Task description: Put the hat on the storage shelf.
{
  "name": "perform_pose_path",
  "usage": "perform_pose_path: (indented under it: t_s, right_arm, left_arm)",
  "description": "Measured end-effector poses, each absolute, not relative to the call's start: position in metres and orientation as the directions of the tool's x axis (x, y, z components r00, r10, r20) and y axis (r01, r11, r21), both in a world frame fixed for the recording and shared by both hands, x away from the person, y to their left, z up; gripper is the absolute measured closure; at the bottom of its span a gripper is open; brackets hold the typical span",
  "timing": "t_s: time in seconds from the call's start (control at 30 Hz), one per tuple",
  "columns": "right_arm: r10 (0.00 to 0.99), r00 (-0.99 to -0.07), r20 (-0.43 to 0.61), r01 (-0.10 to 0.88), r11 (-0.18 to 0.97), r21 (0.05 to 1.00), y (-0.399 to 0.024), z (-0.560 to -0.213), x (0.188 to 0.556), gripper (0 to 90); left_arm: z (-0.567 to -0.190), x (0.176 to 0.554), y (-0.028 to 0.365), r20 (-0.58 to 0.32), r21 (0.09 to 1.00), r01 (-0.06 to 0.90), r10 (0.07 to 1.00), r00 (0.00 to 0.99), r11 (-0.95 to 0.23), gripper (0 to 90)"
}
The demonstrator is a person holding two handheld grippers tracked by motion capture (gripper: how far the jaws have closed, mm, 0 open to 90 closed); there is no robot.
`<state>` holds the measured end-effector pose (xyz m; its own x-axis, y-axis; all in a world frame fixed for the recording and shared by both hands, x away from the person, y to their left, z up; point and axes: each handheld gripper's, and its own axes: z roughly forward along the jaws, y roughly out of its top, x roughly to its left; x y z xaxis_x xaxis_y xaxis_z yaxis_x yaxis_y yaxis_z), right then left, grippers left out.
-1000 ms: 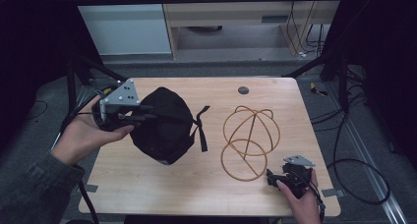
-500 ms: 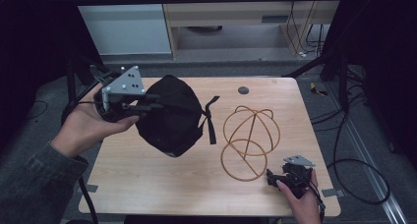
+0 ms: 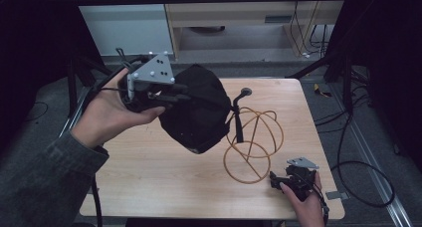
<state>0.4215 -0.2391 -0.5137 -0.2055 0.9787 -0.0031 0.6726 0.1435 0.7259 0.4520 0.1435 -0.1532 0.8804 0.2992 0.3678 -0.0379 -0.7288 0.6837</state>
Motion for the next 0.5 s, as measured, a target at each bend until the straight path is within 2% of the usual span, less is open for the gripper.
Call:
perform_pose_path:
  t_s: [0.5]
  right_arm:
    - [0.979, -0.206, -0.001, 0.674, 0.142, 0.725, -0.239, -0.514, 0.421, 0.4]
  left_arm:
    - [-0.141, 0.462, 0.080, 0.370, 0.681, -0.080, 0.247, 0.896, -0.728, 74.1]
